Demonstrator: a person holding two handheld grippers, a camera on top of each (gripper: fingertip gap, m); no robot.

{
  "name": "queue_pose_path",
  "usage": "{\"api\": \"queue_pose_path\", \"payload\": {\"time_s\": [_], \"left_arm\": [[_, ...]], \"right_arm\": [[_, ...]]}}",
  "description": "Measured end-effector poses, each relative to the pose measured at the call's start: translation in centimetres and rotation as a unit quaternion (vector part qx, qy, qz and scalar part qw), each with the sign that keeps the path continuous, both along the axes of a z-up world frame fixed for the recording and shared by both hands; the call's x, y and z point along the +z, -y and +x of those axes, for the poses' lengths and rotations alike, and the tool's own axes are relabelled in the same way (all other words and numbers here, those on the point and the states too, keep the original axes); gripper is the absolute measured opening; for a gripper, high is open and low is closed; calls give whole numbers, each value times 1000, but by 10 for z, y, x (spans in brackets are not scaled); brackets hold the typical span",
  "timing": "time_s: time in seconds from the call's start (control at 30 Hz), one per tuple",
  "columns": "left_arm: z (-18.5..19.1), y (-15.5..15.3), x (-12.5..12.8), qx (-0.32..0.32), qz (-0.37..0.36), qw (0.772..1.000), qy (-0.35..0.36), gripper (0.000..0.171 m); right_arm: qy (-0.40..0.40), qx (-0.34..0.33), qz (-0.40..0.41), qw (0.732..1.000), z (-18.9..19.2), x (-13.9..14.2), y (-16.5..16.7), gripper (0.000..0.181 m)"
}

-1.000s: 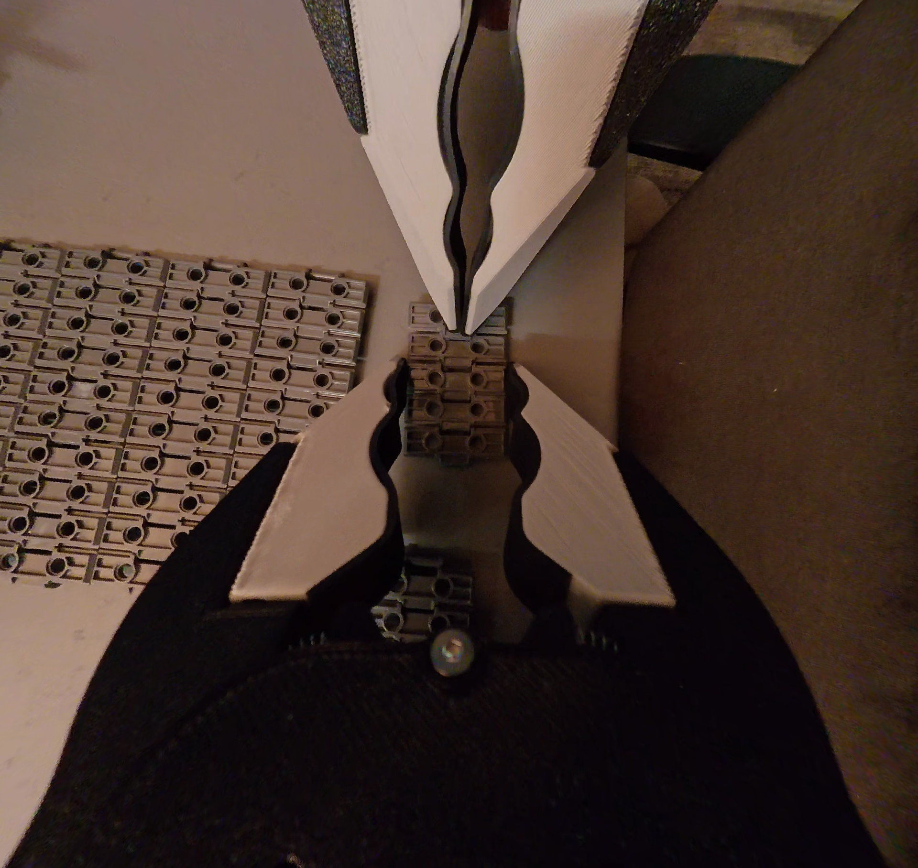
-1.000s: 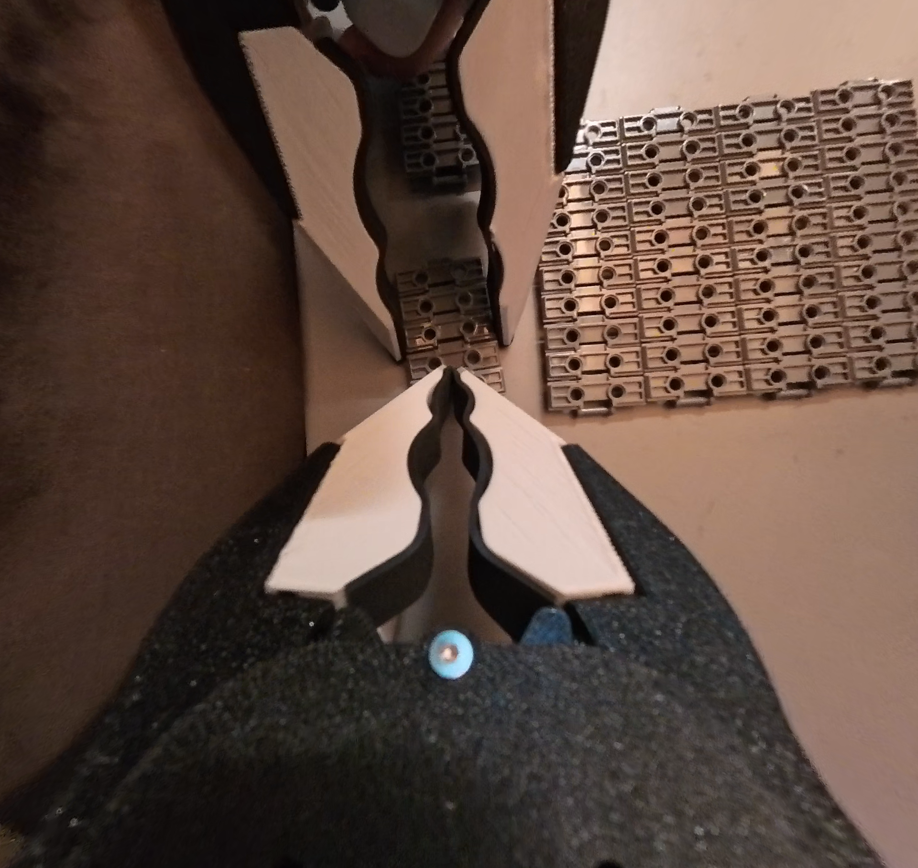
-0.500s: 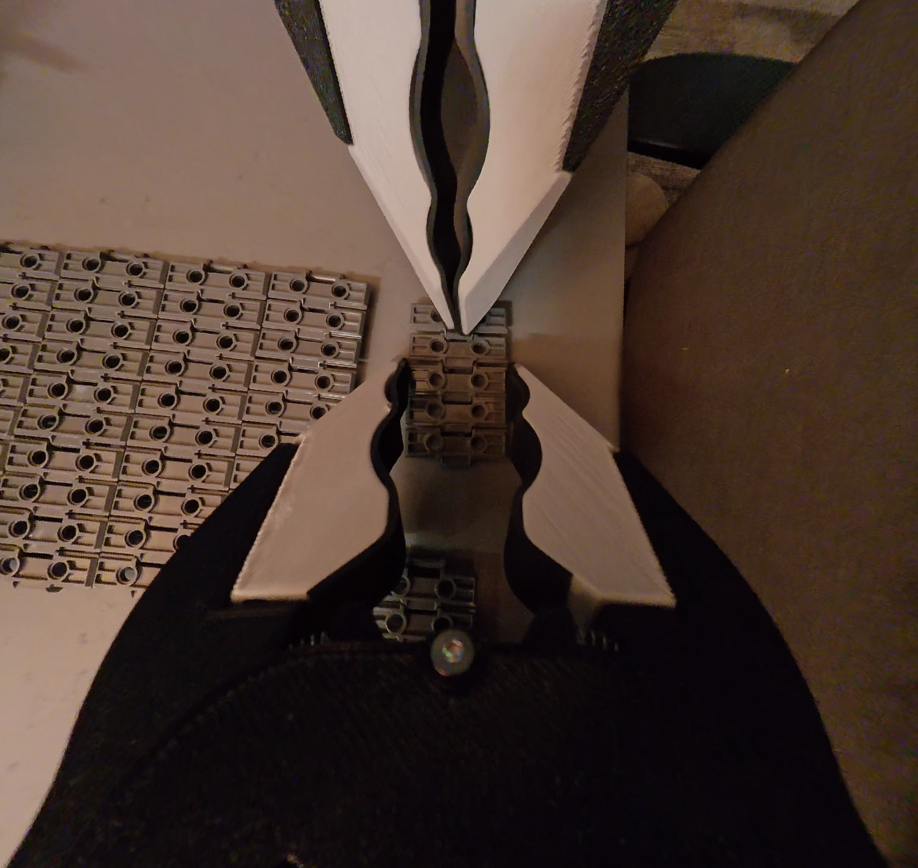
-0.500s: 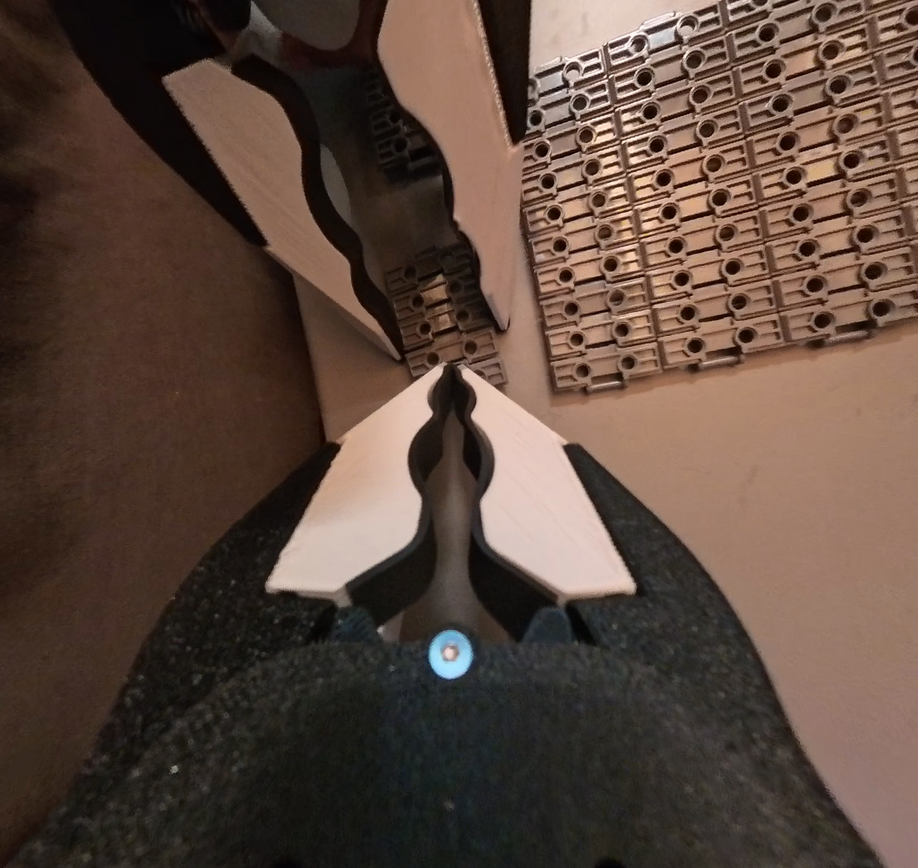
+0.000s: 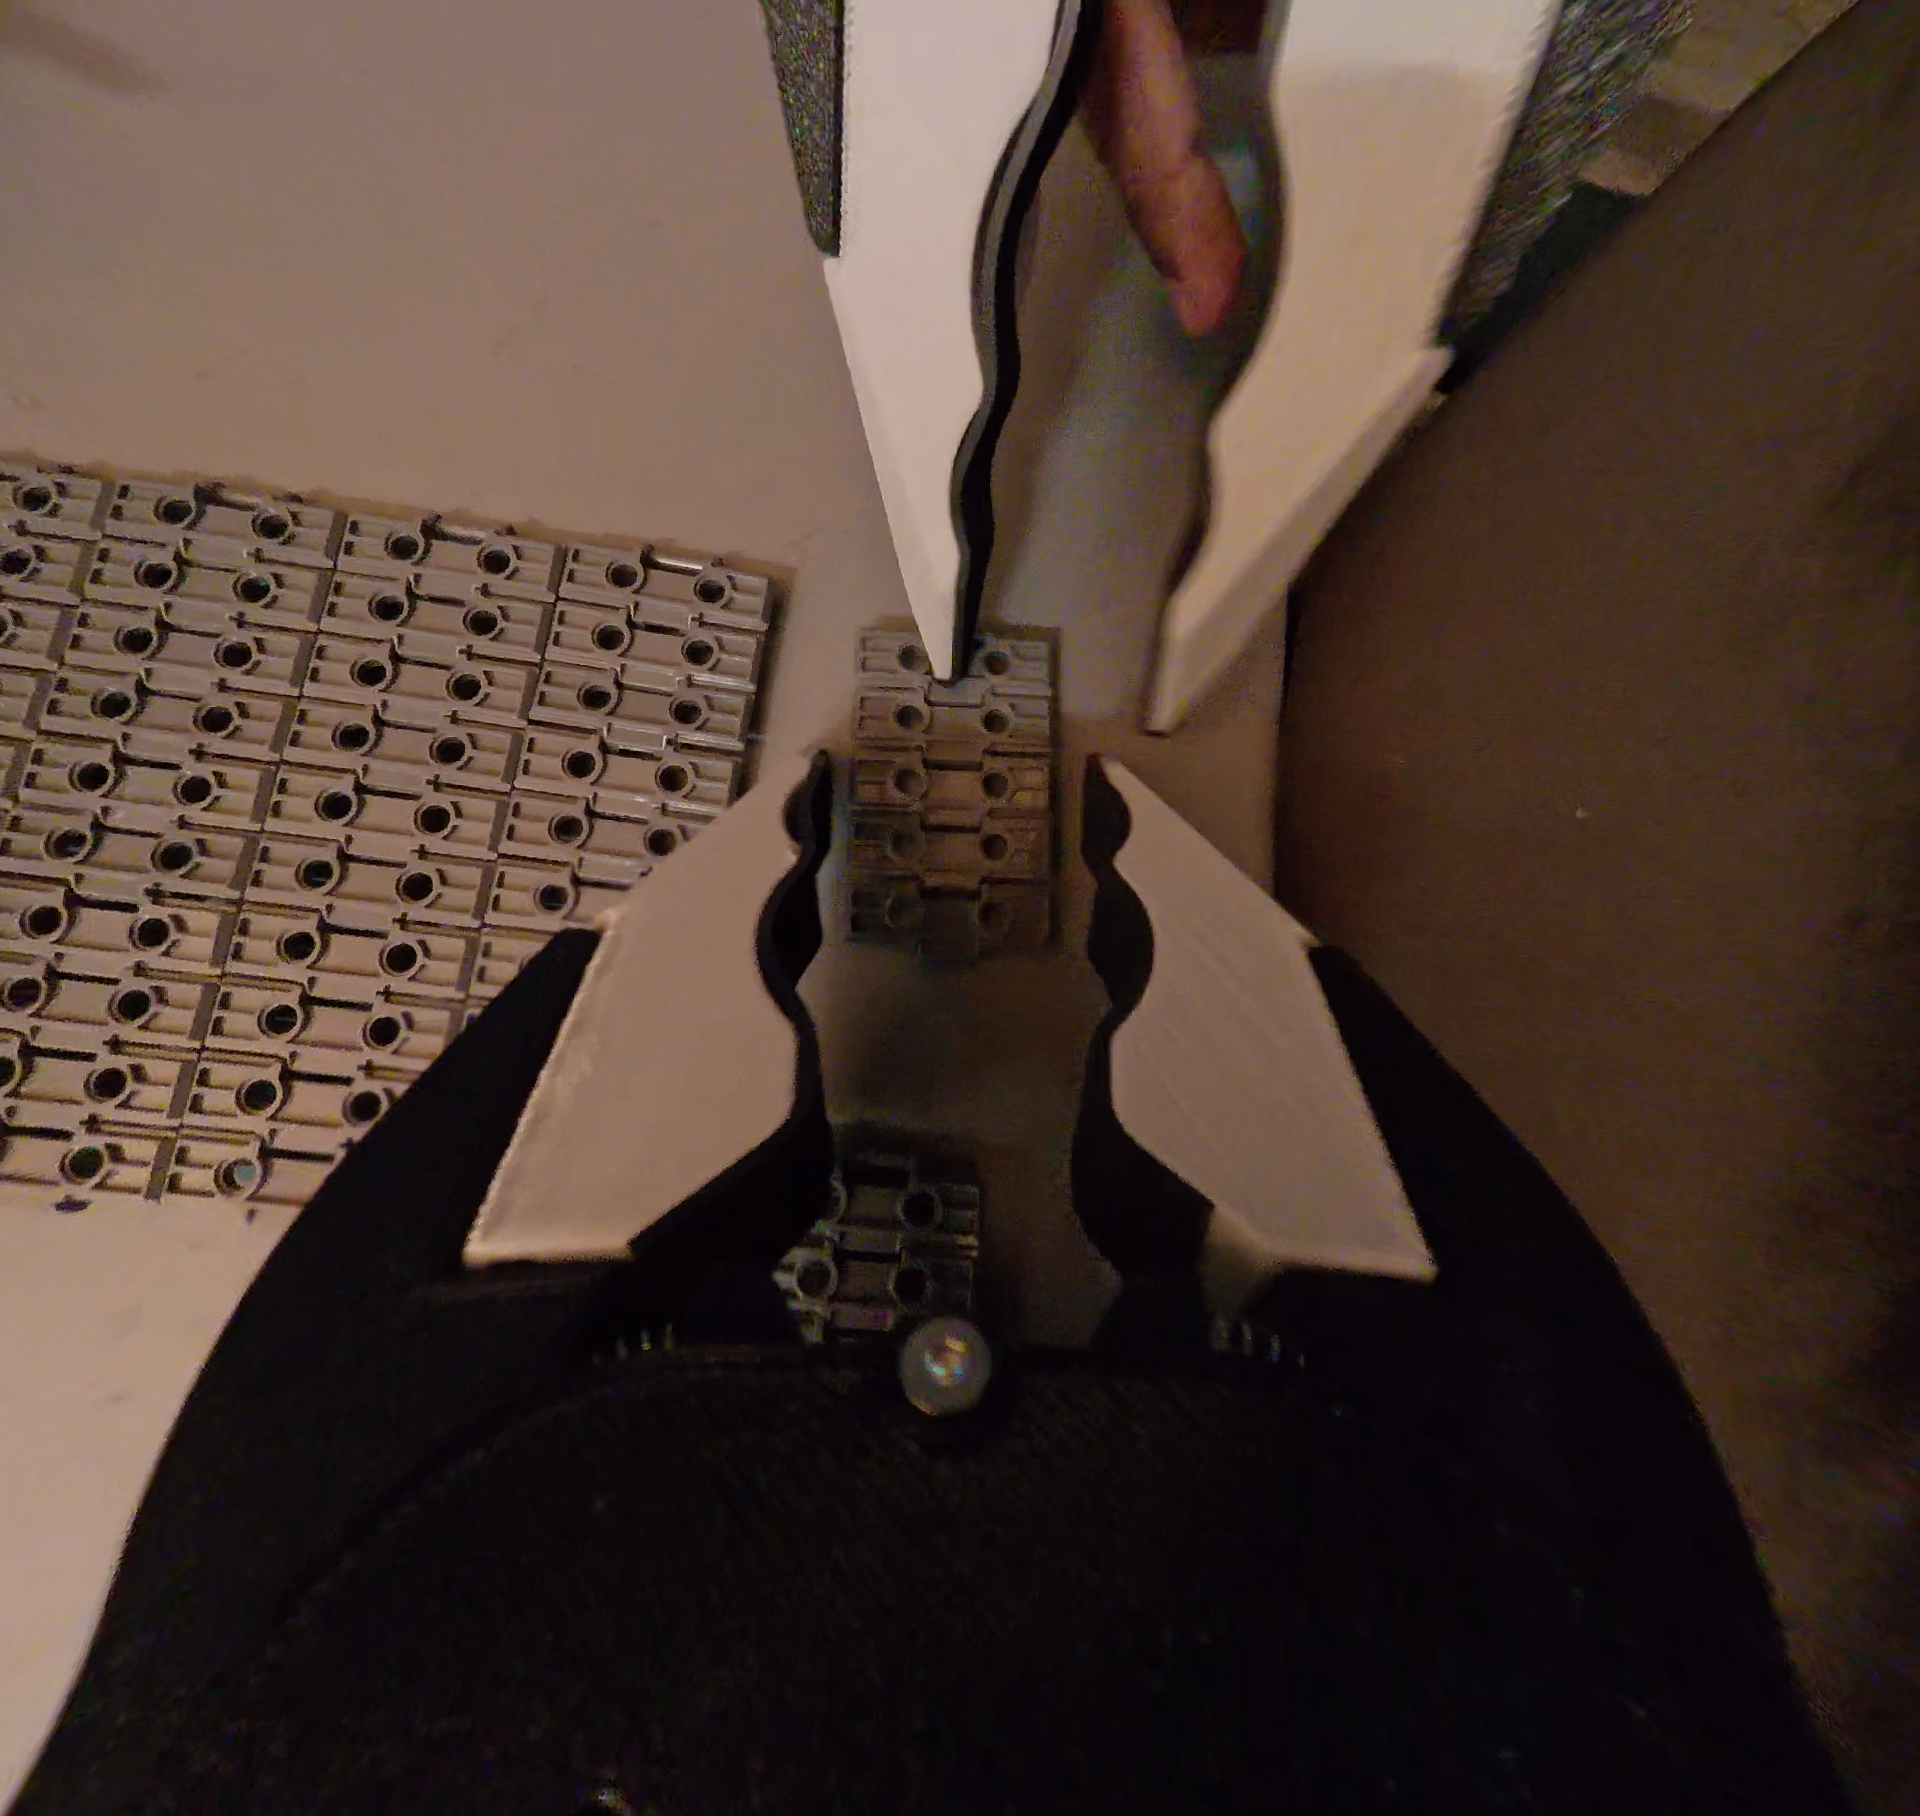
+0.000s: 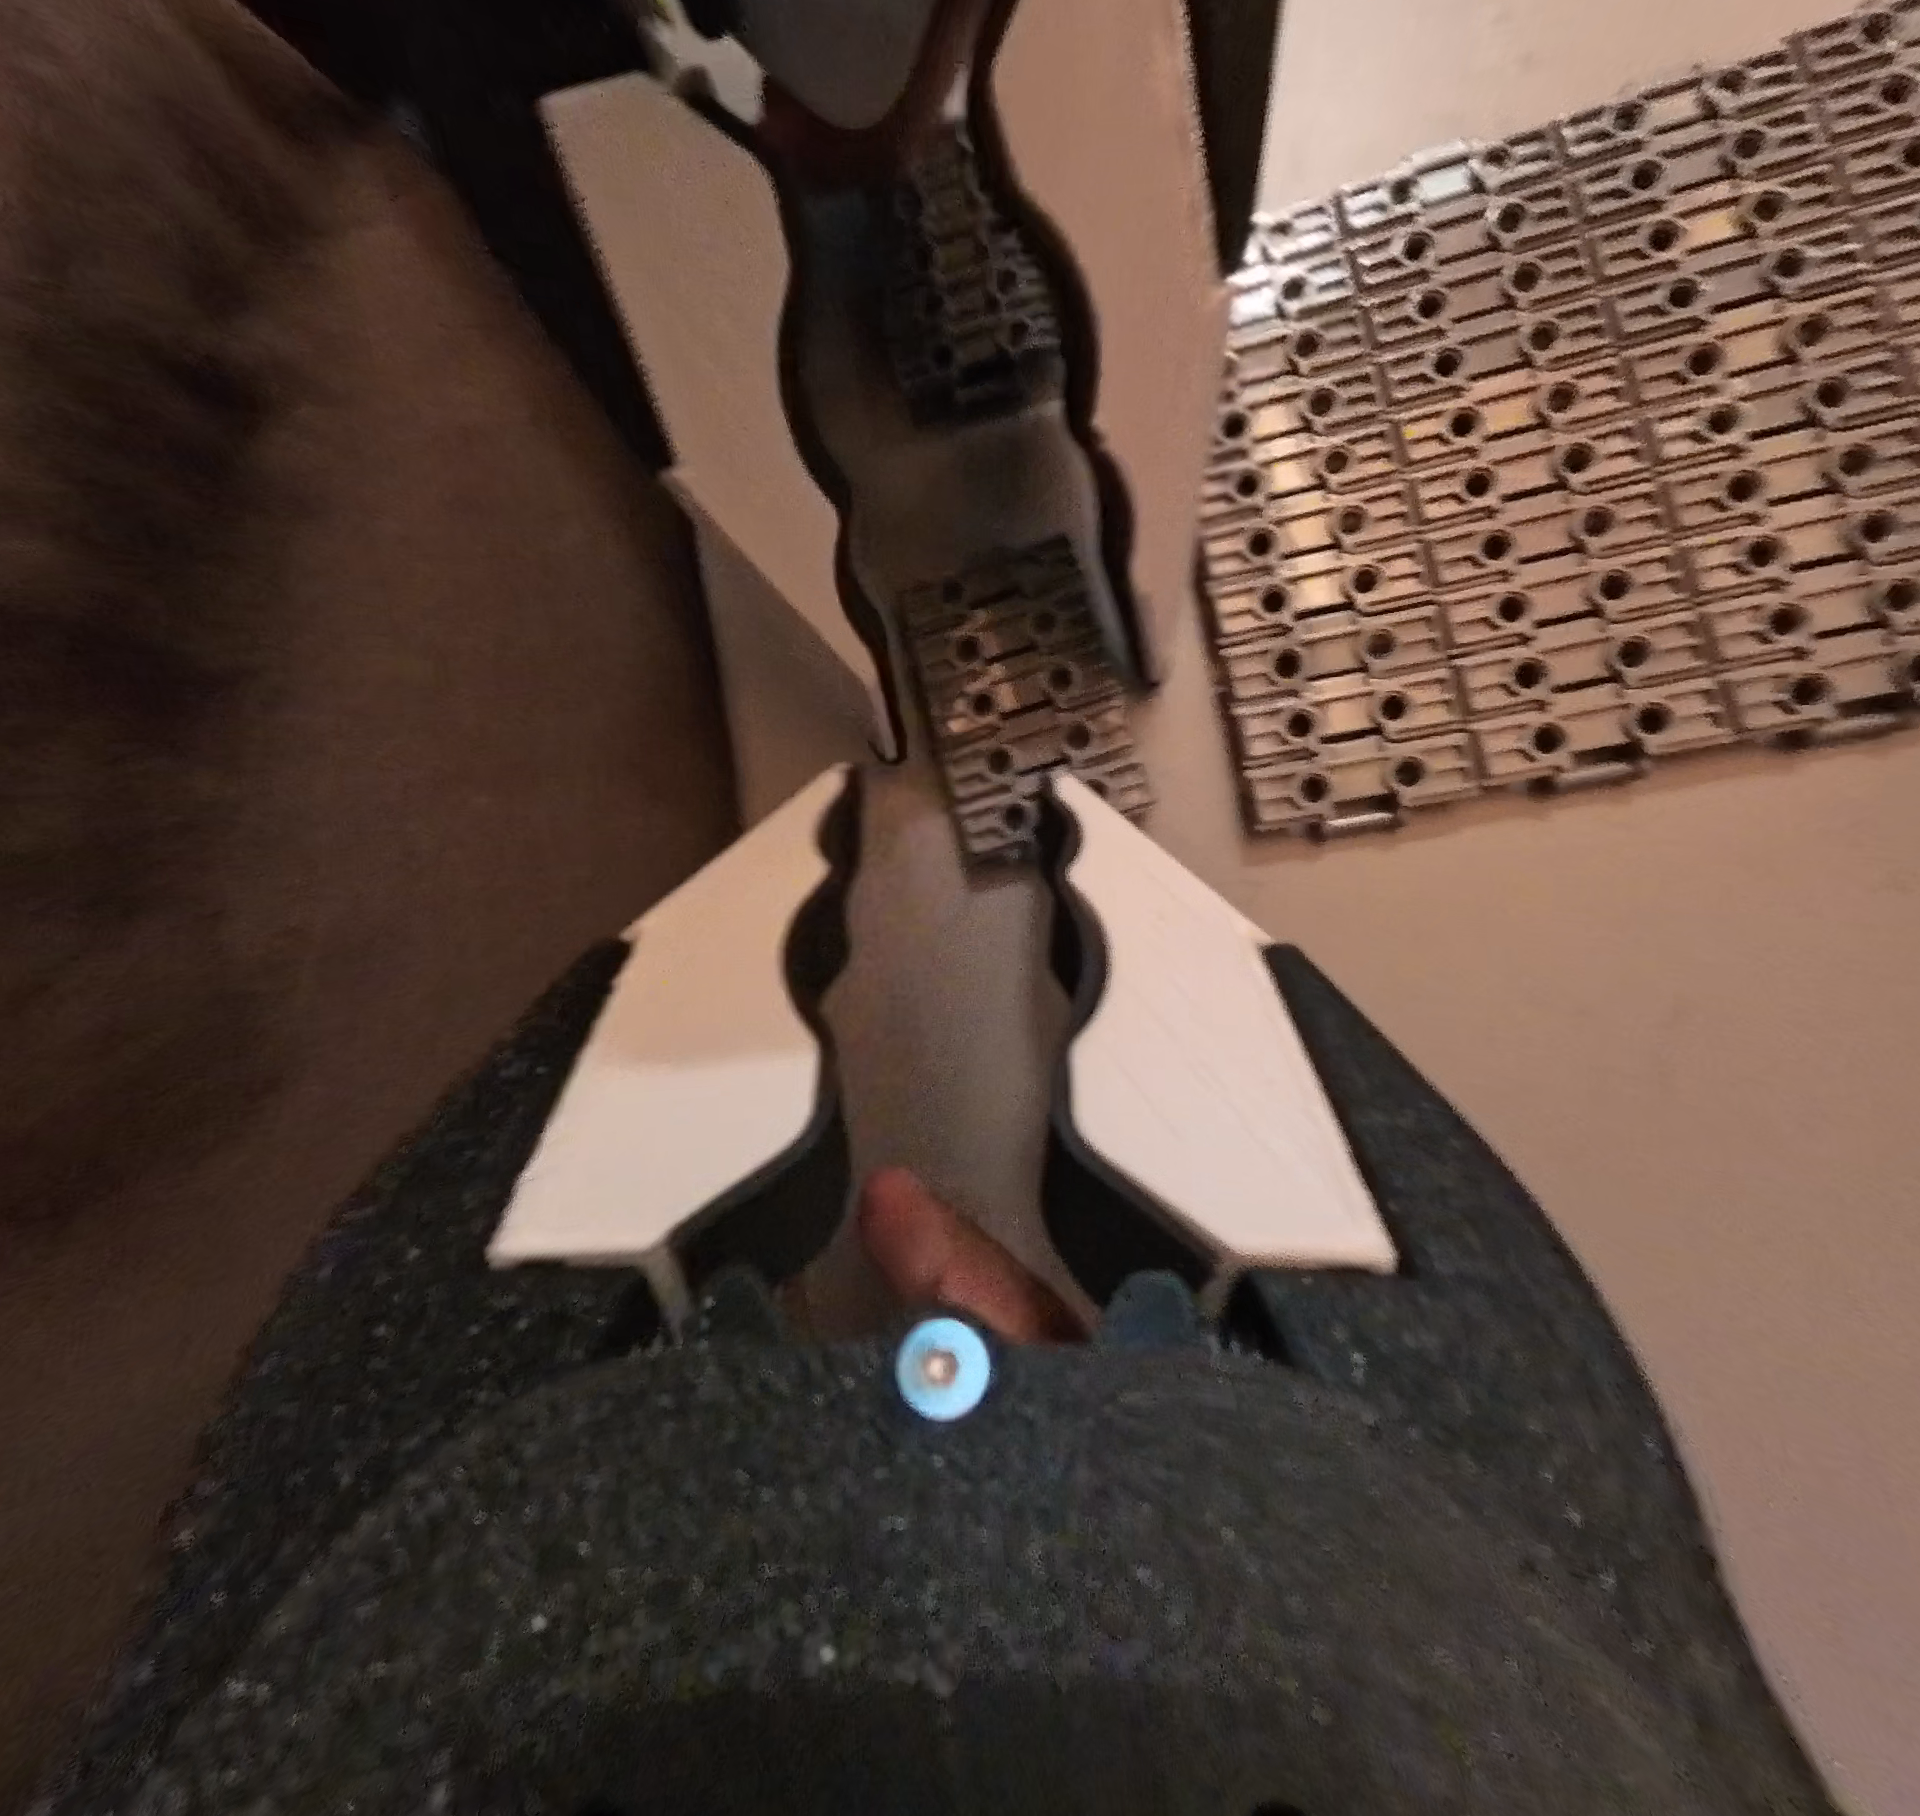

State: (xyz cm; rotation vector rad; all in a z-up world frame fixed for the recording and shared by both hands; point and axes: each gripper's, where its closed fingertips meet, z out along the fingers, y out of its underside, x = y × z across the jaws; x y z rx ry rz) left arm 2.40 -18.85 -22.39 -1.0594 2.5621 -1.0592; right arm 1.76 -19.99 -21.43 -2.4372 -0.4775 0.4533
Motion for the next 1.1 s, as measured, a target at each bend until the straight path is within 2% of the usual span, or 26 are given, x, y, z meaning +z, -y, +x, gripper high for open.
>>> {"api": "queue_pose_path", "payload": {"time_s": [0.03,0.1,0.2,0.3,0.4,0.53,0.57,0.73,0.9,1.1], "left_arm": [[-1,-2,3,0,-4,1000,0,52],[1,-8,16,4,-10,1000,24,53],[11,-30,48,36,-30,996,81,53],[29,-64,77,97,-55,985,129,52],[46,-92,85,146,-70,974,156,53],[57,-116,81,183,-74,958,206,41],[58,-120,81,190,-80,954,219,39],[57,-134,76,205,-93,949,222,33],[59,-143,72,224,-109,947,202,36],[61,-157,57,254,-69,947,182,39]], "right_arm": [[-27,1,10,1000,-3,2,1,44],[-66,-17,30,997,0,4,3,44],[-100,-50,81,990,13,18,0,44],[-73,-97,190,974,39,48,-16,44],[-16,-155,291,944,73,73,-33,44],[-79,-212,374,899,98,91,-41,43],[-93,-227,377,893,103,93,-40,42],[-57,-264,401,875,119,96,-29,43],[-52,-275,358,891,124,83,-39,44],[-1,-282,322,904,129,69,-50,46]]}}
